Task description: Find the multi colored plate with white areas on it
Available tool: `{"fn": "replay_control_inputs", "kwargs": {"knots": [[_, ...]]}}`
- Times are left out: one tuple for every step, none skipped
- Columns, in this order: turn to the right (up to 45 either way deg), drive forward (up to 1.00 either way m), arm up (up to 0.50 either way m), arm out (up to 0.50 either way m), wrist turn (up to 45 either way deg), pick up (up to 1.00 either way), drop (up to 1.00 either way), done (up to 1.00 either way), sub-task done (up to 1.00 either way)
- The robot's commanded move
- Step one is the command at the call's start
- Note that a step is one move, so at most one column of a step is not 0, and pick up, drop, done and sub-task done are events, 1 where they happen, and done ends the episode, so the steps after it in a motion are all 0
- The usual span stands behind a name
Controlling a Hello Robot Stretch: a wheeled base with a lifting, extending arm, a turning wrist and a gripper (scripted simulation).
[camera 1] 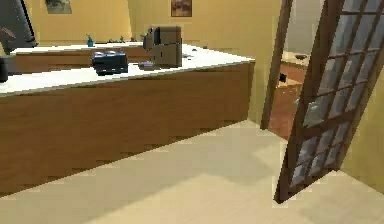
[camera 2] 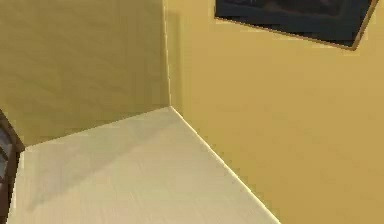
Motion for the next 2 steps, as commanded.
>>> {"fn": "replay_control_inputs", "kwargs": {"knots": [[-24.0, 0.0, 0.0, 0.0, 0.0, 0.0, 0.0, 0.0, 0.0], [0.0, 0.45, 0.0, 0.0, 0.0, 0.0, 0.0, 0.0, 0.0]]}}
